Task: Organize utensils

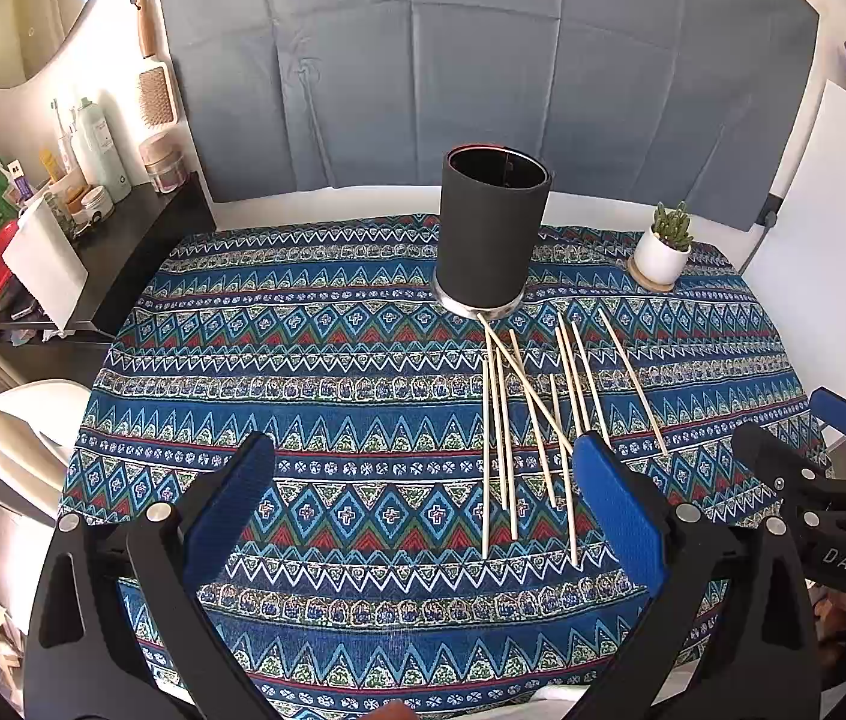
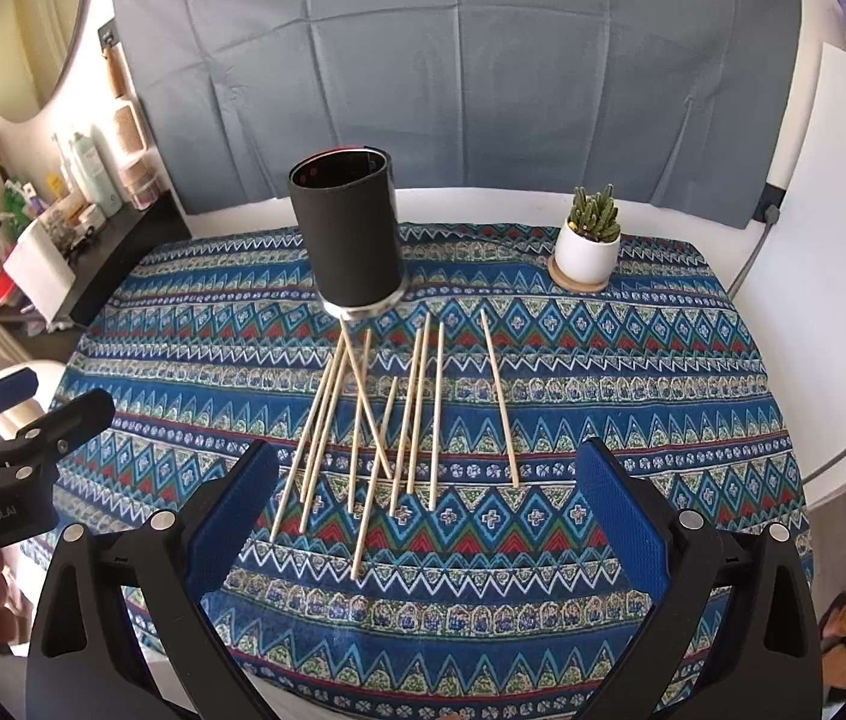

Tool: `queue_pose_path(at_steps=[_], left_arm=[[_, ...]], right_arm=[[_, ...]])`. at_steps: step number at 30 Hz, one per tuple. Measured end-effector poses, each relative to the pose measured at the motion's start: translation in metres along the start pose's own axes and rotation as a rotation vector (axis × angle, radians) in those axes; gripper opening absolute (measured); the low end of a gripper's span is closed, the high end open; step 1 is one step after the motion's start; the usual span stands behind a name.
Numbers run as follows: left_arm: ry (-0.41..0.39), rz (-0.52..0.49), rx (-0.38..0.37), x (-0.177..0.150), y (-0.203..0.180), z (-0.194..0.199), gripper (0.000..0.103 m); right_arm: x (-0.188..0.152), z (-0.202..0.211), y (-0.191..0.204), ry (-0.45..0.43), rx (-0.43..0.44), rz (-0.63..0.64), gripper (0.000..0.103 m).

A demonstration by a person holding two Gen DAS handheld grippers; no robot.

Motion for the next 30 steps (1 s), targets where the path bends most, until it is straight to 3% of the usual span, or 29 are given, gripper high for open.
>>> queue_pose_path(at_steps=[10, 30], left_arm=[[0.036, -0.008, 0.003, 0.001, 0.000, -0.012, 0.097], [0.215, -0.025, -0.009, 0.005, -0.002, -0.071, 0.097]], right_arm=[[0.002, -0.014, -0.006, 0.043, 0.009, -0.029, 0.095], [0.012, -0.061, -0.023, 0.154, -0.002, -0.073, 0.095]])
Point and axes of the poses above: each gripper's, at about its wrist camera, not at the fingertips, and z roughly against the way its jaws point, y to its left, x to its top, the point moved 5 cm from there along -z, roughly the way its jaws point, and after that the axes turned 6 degrees about y, right-handed, at the moved point
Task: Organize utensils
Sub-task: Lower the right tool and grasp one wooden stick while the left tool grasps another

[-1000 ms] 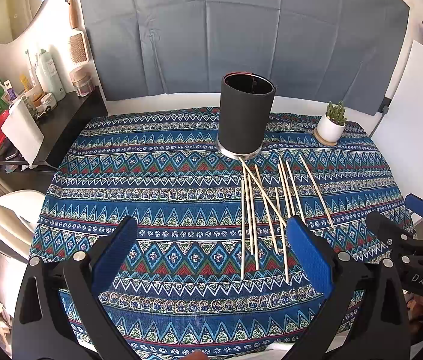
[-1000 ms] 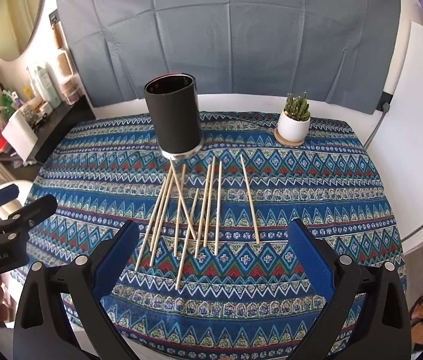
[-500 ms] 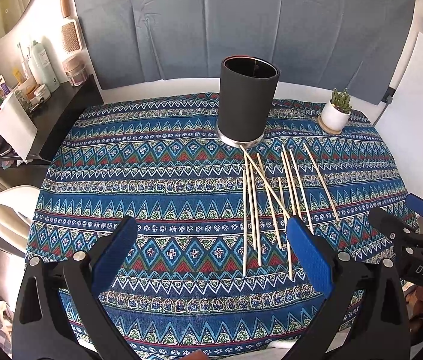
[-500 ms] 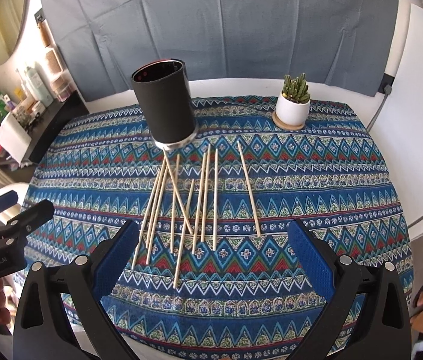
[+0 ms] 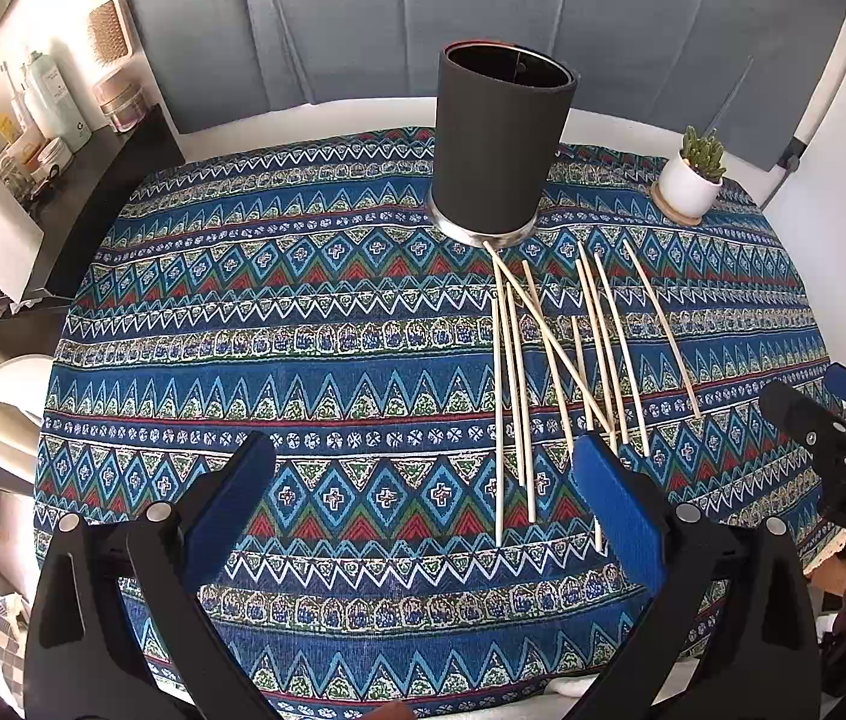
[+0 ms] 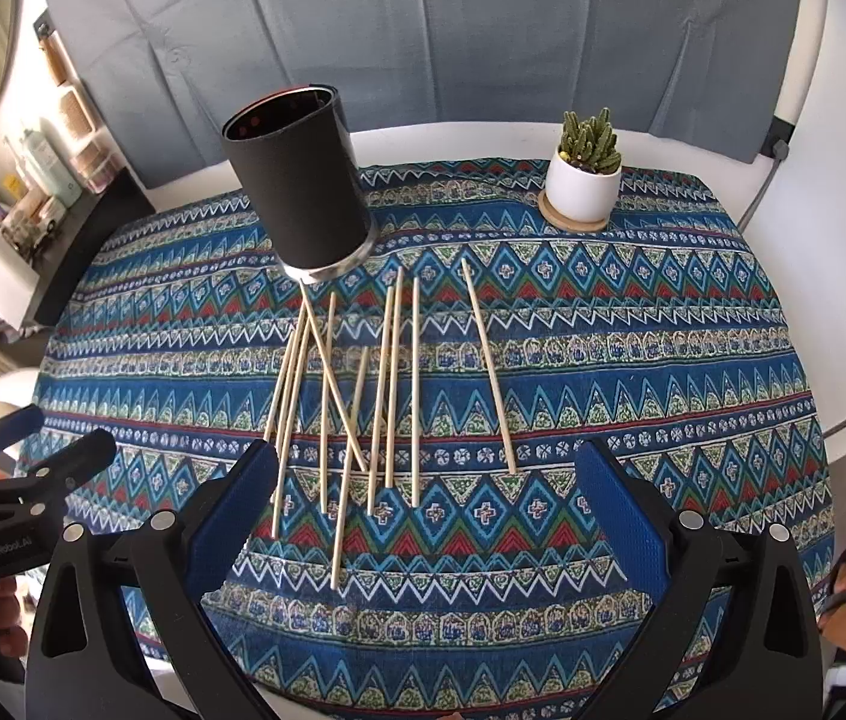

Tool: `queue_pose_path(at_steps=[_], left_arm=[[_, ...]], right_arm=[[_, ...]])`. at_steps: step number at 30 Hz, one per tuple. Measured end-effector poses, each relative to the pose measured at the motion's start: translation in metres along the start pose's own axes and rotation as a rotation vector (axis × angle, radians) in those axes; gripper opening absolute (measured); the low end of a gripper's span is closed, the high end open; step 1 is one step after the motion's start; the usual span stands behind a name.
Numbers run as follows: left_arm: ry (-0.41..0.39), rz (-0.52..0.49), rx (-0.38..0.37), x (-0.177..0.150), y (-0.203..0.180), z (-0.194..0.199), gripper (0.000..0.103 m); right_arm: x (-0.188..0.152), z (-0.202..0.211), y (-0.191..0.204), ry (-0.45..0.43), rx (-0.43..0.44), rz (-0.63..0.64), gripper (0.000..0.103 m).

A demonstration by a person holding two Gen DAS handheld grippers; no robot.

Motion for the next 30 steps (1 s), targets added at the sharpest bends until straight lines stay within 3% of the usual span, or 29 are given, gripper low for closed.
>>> queue_pose_path(at_steps=[7, 17, 25, 30], left_arm=[[0.061, -0.027, 0.014, 0.008, -0.005, -0.031, 0.097], [0.130, -0.021, 0.027, 0.021, -0.008, -0.088, 0.097], [0.197, -0.002, 0.008, 0.022, -0.014, -0.126, 0.097], [0.223, -0.019, 0.045, 0.023, -0.014, -0.146, 0.097]], right_arm=[[0.015, -0.030, -0.019, 0.025, -0.039, 0.001, 0.095], [0.037, -0.085, -0.067, 0.059, -0.164, 0.039, 0.095], [0.044, -0.130, -0.085, 0.130, -0.173, 0.039, 0.095], [0.048, -0.147, -0.087, 0.151, -0.166, 0.057, 0.095]])
Point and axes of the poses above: each gripper's, at about its wrist camera, not at the fingertips, and z roughly against the way its jaws point, y to its left, x to its top, the point moved 5 cm from there along -z, roughly the way its jaws point, and after that the axes turned 6 degrees about y, right-handed, at the moved point
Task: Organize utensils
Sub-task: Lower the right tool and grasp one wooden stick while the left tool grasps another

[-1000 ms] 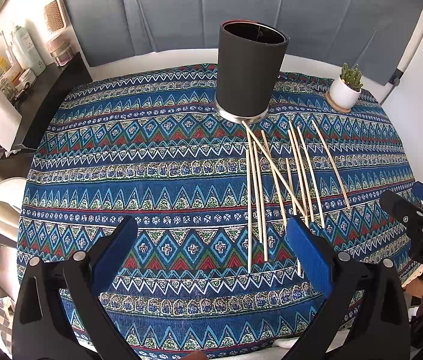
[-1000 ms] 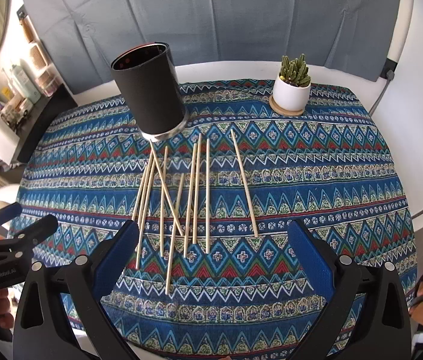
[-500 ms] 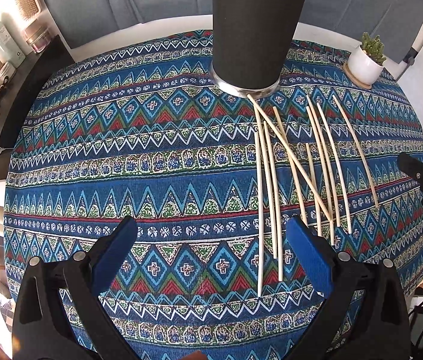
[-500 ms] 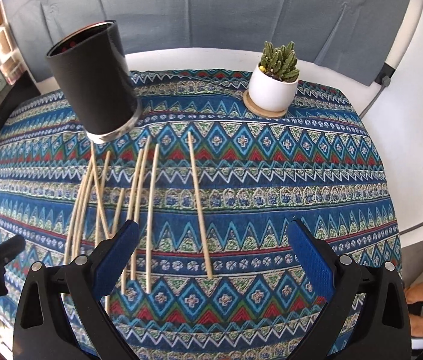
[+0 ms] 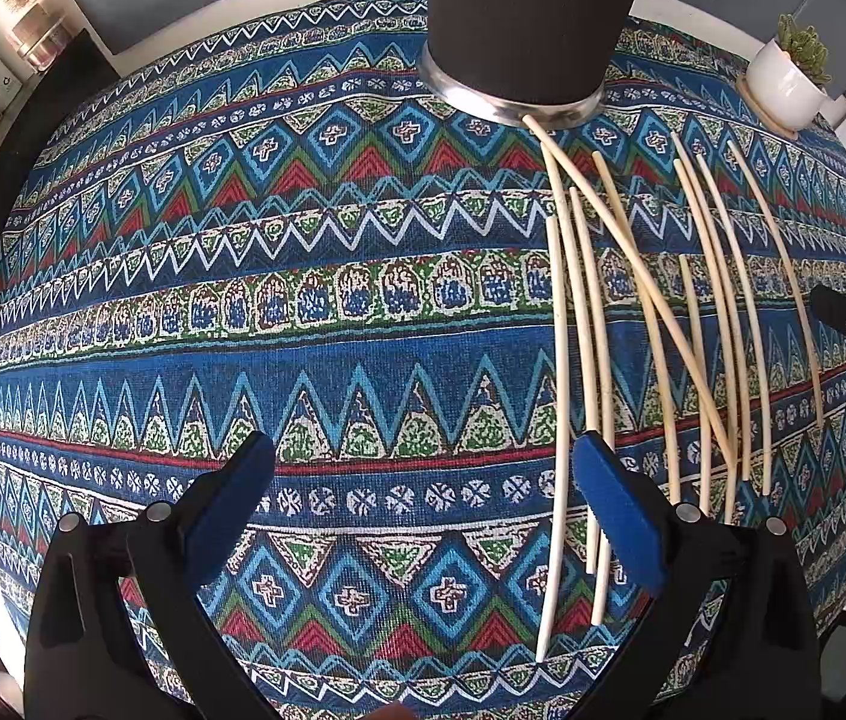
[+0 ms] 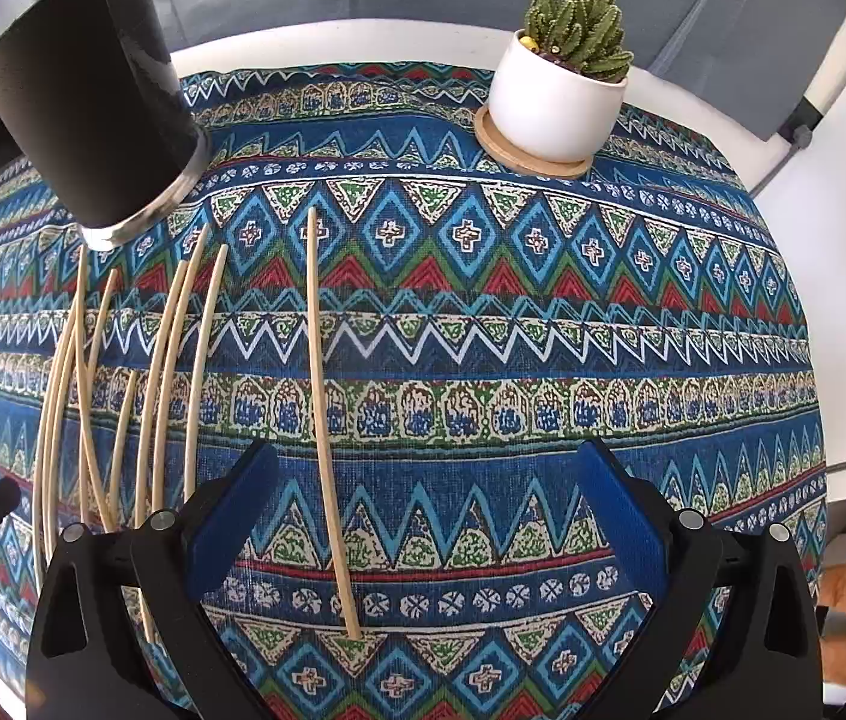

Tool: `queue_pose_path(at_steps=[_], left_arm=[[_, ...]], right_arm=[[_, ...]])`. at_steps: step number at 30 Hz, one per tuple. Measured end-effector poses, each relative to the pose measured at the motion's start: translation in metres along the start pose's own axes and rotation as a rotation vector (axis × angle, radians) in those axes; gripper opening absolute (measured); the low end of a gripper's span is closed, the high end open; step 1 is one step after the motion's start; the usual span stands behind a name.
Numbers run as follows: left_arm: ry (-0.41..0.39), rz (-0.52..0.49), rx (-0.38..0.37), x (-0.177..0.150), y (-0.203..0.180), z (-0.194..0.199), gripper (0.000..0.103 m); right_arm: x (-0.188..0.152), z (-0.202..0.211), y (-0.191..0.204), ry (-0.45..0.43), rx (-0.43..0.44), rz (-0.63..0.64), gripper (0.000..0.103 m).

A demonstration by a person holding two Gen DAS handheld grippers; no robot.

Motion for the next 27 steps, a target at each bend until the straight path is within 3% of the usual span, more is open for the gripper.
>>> queue_pose_path(at_steps=[12, 19, 24, 27], left_arm=[[0.049, 0.011, -0.028, 0.009, -0.007, -0.027, 0.098], [-0.011, -0.001, -0.027, 0.017, -0.020, -0.039, 0.099], [-0.056, 0.003, -0.029, 0.011, -0.016, -0.037, 0.099], [-0.036, 0.017, -0.029, 0.007, -0.015, -0.037, 0.099]], right_arm=[[0.012, -0.027, -0.001, 0.030, -0.001, 0.029, 0.095], [0.018, -0.039, -0.018, 0.045, 0.107, -0.024, 0.096], [0.025, -0.043, -0.021, 0.019, 0.113, 0.010, 0.097], [0.027, -0.045, -0.022, 0.023, 0.108, 0.002, 0.097]])
Point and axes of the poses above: each gripper's, at about its wrist camera, not at the fingertips, and z roughly against the way its jaws point, y to its left, x to its top, the point moved 5 cm from there along -z, roughly the way its jaws point, and after that the axes turned 6 degrees about y, right-handed, at the moved point
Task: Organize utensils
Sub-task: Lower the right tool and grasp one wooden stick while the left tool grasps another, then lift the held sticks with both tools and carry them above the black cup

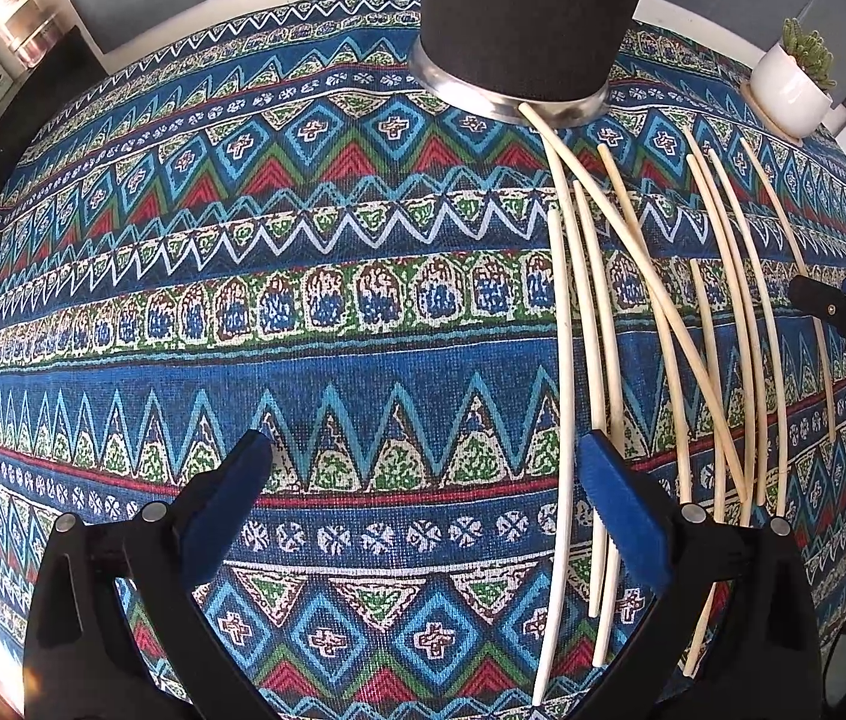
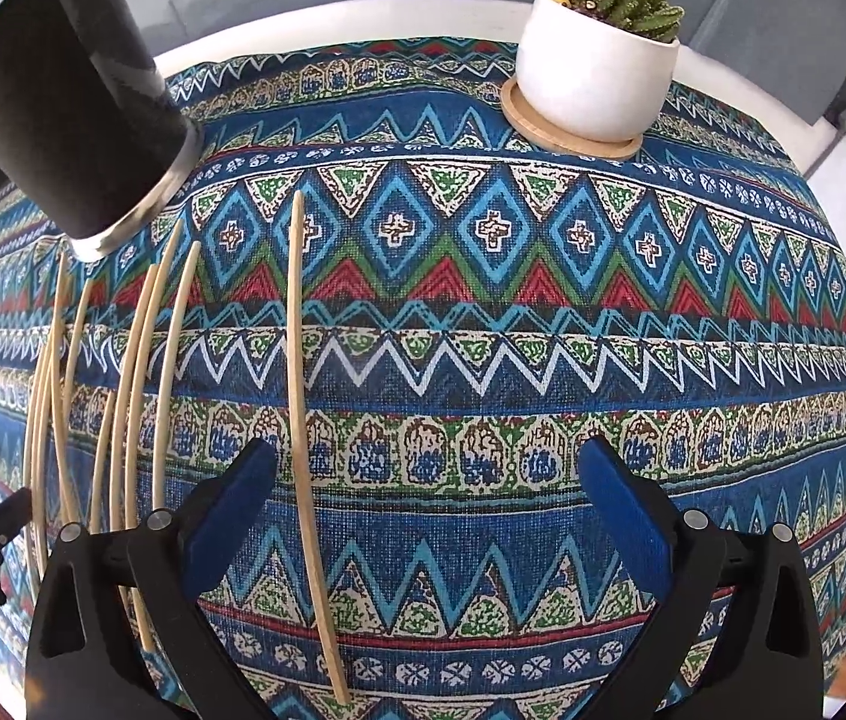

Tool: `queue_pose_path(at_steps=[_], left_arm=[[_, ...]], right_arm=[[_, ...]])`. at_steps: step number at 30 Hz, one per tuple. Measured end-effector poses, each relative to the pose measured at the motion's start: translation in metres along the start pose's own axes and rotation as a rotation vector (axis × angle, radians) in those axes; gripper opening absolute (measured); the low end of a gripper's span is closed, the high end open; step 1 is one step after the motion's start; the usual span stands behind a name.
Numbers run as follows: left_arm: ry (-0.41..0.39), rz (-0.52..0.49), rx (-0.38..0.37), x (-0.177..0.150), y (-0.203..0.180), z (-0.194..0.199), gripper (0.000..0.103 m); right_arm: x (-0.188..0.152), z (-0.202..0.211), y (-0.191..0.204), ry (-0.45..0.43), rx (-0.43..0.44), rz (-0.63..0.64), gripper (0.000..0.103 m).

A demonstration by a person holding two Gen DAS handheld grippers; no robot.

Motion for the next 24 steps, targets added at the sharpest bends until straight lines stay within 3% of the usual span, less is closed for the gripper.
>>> queue_pose_path(at_steps=[4, 5, 7, 9, 10, 11, 12, 14, 17, 21, 24], left_arm=[[-0.029, -0.013, 0.000, -0.003, 0.003, 0.001, 0.098], [-0.034, -0.022, -0.002, -0.010, 0.002, 0.006, 0.097], [-0.044, -0.043, -0.006, -0.016, 0.001, 0.015, 0.091], [-0.058, -0.061, -0.012, -0.021, 0.002, 0.020, 0.078], [-0.064, -0.081, -0.013, -0.023, 0.001, 0.022, 0.073], [-0.068, -0.101, -0.018, -0.023, -0.001, 0.026, 0.059], [-0.072, -0.112, -0.024, -0.023, 0.000, 0.029, 0.038], [-0.066, -0.105, -0.037, -0.022, 0.003, 0.032, 0.012], [-0.046, -0.093, -0.081, -0.024, 0.011, 0.033, 0.005], [-0.018, -0.056, -0.127, -0.032, 0.027, 0.038, 0.005], [-0.031, -0.052, -0.130, -0.042, 0.036, 0.050, 0.005]], right_arm=[[0.002, -0.003, 0.003, 0.015, 0.001, 0.035, 0.095], [0.001, -0.002, 0.004, 0.008, 0.004, 0.048, 0.090], [-0.005, 0.004, 0.010, -0.025, 0.018, 0.090, 0.066], [-0.013, 0.010, 0.020, -0.036, 0.037, 0.133, 0.026], [-0.014, 0.011, 0.024, -0.037, 0.047, 0.150, 0.016], [-0.016, 0.011, 0.026, -0.037, 0.047, 0.164, 0.006], [-0.019, 0.011, 0.029, -0.038, 0.041, 0.174, 0.005], [-0.021, 0.011, 0.032, -0.029, 0.044, 0.180, 0.005], [-0.032, 0.013, 0.037, 0.043, 0.196, 0.102, 0.005], [-0.049, 0.033, 0.042, 0.048, 0.259, 0.061, 0.005], [-0.064, 0.057, 0.042, 0.014, 0.257, 0.063, 0.005]])
Point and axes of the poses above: each gripper's, at about its wrist camera, not at the fingertips, and z roughly against the way its jaws point, y to its left, x to its top, the point moved 5 cm from there along -z, roughly the way its jaws point, and after that the axes turned 6 degrees about y, right-handed, at the moved point
